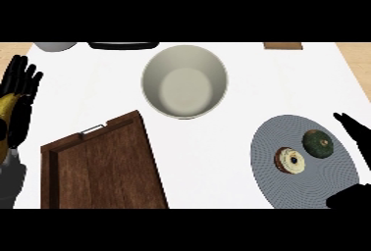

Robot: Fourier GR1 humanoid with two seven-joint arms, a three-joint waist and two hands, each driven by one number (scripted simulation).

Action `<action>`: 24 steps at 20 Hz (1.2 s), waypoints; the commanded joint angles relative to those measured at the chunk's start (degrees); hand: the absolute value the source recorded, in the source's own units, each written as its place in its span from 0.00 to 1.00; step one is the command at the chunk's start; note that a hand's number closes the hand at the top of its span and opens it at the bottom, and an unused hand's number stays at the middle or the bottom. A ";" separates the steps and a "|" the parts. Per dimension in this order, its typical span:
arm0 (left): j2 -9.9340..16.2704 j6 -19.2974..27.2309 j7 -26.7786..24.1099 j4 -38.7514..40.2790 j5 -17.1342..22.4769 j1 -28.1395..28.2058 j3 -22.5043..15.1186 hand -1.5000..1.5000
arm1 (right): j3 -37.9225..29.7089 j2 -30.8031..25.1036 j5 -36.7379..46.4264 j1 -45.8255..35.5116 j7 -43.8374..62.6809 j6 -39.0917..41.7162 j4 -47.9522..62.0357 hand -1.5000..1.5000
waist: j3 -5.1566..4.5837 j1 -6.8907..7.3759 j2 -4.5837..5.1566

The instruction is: Pick the squash from the placemat and place it in the bowl

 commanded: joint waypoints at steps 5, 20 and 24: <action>-4.96 0.71 -5.48 2.47 -4.52 0.69 -1.09 0.50 | -4.34 3.01 3.78 -0.50 -9.04 0.12 11.37 0.00 | 0.01 -0.08 0.04; -4.93 -3.24 -2.48 1.74 -5.67 -1.43 2.93 0.50 | -5.43 9.86 14.83 -0.20 -23.59 -3.21 19.19 0.00 | 0.00 -0.19 0.00; -6.04 -2.40 -1.78 -0.93 -6.56 0.59 2.55 0.50 | -5.05 11.95 17.15 -8.50 -23.31 -3.38 31.30 0.00 | 0.01 0.28 0.06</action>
